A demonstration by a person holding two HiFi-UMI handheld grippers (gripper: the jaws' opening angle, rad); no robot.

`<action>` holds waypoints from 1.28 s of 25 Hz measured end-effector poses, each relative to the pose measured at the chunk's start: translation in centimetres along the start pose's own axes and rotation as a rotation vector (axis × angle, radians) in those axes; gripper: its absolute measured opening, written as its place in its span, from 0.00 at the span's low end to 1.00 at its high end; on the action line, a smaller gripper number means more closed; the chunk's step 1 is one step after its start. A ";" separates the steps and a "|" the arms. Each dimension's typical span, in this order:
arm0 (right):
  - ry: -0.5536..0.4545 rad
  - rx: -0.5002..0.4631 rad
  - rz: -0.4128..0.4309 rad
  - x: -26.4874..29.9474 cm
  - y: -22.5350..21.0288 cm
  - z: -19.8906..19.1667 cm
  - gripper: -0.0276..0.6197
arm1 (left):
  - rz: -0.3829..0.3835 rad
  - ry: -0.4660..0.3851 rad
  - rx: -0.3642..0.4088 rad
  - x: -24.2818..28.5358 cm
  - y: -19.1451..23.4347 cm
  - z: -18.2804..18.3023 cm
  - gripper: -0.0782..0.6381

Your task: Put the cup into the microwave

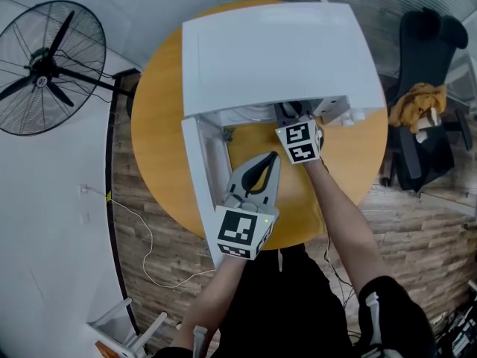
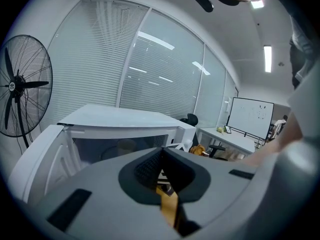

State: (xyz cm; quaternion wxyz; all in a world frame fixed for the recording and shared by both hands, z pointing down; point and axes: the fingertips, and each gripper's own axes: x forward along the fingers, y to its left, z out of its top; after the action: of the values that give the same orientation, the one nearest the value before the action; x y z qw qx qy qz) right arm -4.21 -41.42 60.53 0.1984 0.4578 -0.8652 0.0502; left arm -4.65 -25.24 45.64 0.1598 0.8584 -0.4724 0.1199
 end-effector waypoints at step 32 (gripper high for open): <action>0.008 0.001 -0.031 -1.6 0.1 -0.1 0.25 | 0.009 0.002 0.036 -1.9 -0.8 -0.4 0.10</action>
State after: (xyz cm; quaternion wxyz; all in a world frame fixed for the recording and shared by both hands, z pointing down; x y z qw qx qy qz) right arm -3.46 -40.09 59.97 0.2024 0.4712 -0.8571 0.0491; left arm -5.00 -23.18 45.20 0.1444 0.8588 -0.4741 0.1299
